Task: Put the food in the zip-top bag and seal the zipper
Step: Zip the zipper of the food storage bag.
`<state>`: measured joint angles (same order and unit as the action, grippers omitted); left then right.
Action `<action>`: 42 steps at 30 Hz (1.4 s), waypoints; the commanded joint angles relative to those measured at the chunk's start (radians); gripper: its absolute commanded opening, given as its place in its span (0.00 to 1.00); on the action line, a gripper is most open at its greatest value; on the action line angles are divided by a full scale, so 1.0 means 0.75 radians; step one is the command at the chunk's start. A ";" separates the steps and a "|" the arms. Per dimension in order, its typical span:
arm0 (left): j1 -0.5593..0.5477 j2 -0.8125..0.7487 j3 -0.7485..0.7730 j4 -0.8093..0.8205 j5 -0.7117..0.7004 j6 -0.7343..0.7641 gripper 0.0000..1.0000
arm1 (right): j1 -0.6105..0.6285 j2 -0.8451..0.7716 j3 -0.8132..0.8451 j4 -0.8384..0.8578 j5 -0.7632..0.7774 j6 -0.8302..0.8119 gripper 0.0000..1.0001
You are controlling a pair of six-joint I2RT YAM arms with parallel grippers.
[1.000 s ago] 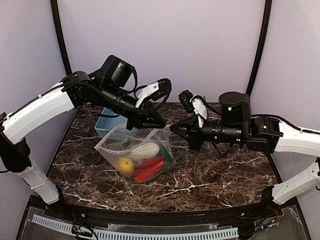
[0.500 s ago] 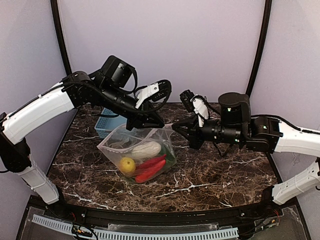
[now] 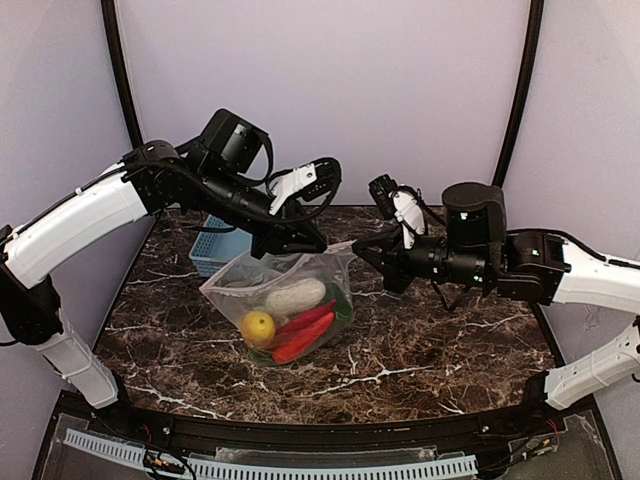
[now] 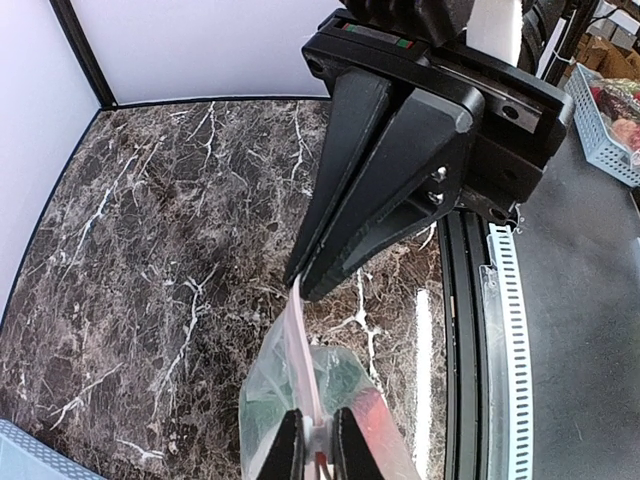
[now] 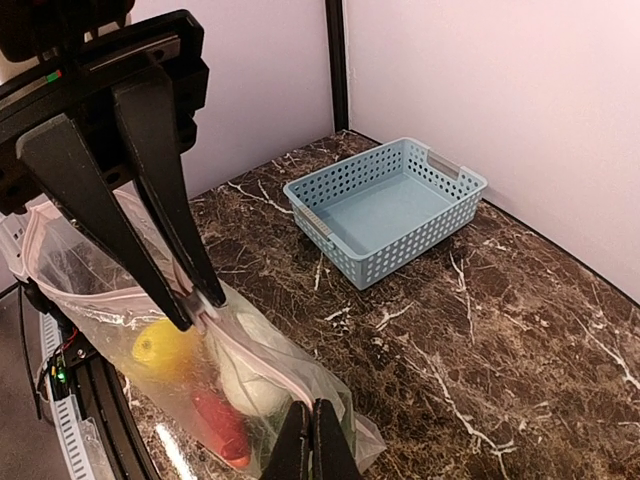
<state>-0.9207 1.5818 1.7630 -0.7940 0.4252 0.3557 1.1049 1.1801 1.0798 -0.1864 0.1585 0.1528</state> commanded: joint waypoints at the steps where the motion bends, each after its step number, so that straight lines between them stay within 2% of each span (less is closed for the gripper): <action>1: 0.026 -0.053 0.008 -0.223 -0.030 0.011 0.01 | -0.077 -0.056 -0.003 -0.029 0.167 0.042 0.00; 42: 0.092 -0.078 -0.006 -0.253 -0.052 0.041 0.01 | -0.224 -0.109 0.010 -0.140 0.206 0.111 0.00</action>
<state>-0.8665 1.5818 1.7668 -0.8375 0.4149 0.3740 0.9817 1.1408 1.0760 -0.2699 0.1810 0.2195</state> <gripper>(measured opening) 0.074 0.005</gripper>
